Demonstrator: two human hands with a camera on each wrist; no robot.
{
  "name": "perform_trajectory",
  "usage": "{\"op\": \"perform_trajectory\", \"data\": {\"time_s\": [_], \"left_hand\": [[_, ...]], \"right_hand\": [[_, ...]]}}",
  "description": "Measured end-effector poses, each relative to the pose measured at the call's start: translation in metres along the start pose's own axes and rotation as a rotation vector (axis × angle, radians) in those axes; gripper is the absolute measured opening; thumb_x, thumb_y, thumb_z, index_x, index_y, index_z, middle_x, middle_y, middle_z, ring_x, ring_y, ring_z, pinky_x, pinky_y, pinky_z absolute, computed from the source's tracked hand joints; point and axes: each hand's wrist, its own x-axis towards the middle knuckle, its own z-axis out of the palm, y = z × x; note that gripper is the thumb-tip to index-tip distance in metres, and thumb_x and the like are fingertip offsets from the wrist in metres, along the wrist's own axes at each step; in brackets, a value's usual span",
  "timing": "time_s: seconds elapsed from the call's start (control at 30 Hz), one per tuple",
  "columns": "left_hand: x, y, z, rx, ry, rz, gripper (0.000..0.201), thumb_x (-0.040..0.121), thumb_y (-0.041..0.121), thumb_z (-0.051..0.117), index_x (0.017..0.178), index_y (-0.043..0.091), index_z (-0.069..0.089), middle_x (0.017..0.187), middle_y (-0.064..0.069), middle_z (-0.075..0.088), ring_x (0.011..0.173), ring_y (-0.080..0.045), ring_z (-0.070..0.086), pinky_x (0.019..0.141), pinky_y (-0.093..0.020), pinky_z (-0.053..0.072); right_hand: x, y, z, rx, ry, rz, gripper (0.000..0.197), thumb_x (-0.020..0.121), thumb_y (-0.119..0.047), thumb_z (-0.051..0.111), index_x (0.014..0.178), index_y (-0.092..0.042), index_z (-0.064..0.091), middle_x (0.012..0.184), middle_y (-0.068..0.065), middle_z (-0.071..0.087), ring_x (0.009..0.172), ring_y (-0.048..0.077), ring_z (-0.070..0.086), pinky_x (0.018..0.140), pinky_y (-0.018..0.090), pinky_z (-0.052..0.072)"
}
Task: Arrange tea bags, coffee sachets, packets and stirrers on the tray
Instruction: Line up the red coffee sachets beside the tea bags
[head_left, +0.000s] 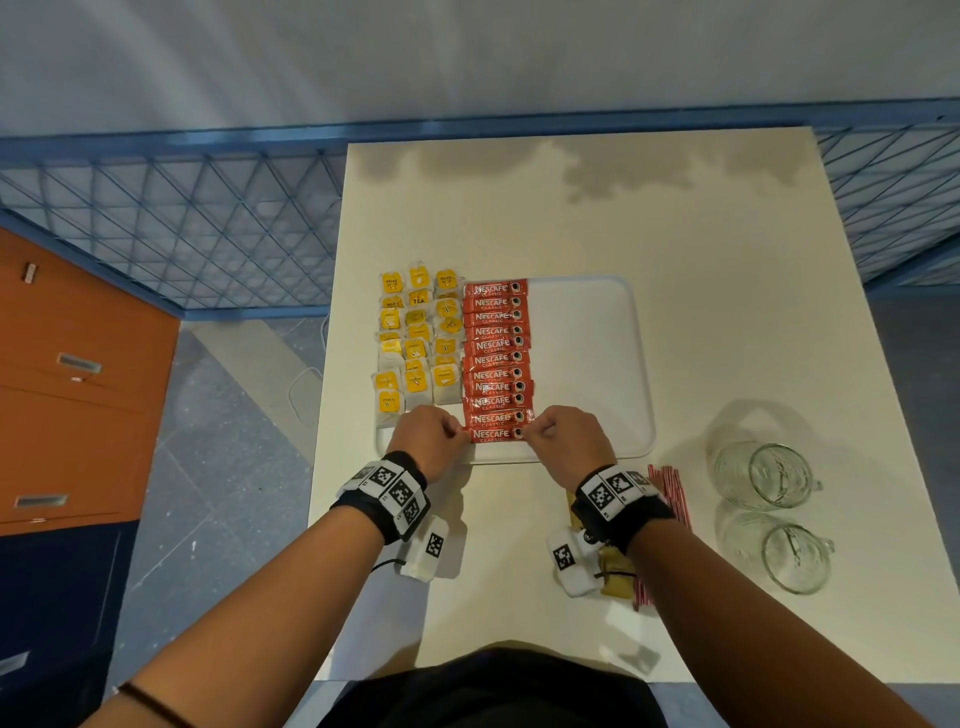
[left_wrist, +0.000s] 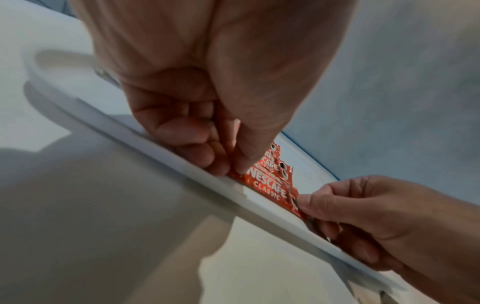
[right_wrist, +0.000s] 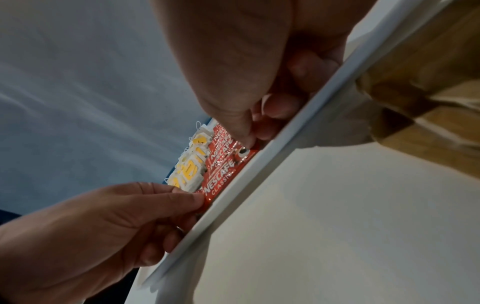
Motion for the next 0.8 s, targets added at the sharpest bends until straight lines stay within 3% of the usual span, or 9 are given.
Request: {"op": "perform_trajectory", "data": {"time_s": [0.17,0.37,0.5,0.63,0.8], "left_hand": [[0.001,0.000,0.002,0.019,0.028,-0.011,0.027,0.089,0.030,0.070,0.069,0.013,0.073,0.068,0.001,0.070,0.066,-0.015,0.064,0.056,-0.023,0.040],[-0.005,0.000,-0.001,0.032,0.060,-0.006,0.023,0.087,0.035,0.069,0.073,0.016,0.070,0.069,0.004,0.070,0.069,-0.014,0.066,0.062,-0.028,0.052],[-0.016,-0.002,-0.003,0.045,0.090,0.063,0.020,0.089,0.033,0.067,0.074,0.022,0.065,0.072,0.008,0.068,0.069,-0.011,0.063,0.061,-0.024,0.045],[-0.030,-0.001,0.000,0.063,0.005,0.180,0.015,0.089,0.036,0.069,0.078,0.027,0.065,0.075,0.011,0.067,0.071,-0.008,0.062,0.063,-0.022,0.043],[-0.048,0.011,0.009,0.127,-0.128,0.310,0.013,0.086,0.037,0.068,0.079,0.040,0.059,0.083,0.015,0.068,0.076,0.000,0.062,0.069,-0.019,0.043]], "right_hand": [[0.000,-0.001,-0.001,0.016,0.019,0.003,0.025,0.095,-0.045,0.066,0.079,-0.026,0.064,0.075,-0.008,0.069,0.074,0.016,0.067,0.076,0.042,0.061],[-0.006,0.002,-0.013,0.072,0.049,-0.018,0.023,0.096,-0.045,0.064,0.080,-0.027,0.064,0.074,-0.010,0.069,0.074,0.013,0.066,0.077,0.041,0.060],[-0.023,0.014,-0.031,0.102,0.057,-0.055,0.012,0.096,-0.042,0.064,0.091,-0.031,0.068,0.086,-0.015,0.069,0.082,0.004,0.065,0.078,0.029,0.057],[-0.045,0.030,-0.050,0.104,0.038,-0.079,0.011,0.097,-0.037,0.065,0.104,-0.031,0.071,0.096,-0.018,0.068,0.089,0.002,0.065,0.083,0.026,0.054],[-0.068,0.057,-0.063,-0.011,-0.067,-0.089,0.039,0.092,-0.037,0.074,0.129,-0.033,0.062,0.121,-0.017,0.060,0.112,0.003,0.058,0.099,0.023,0.045]]}}
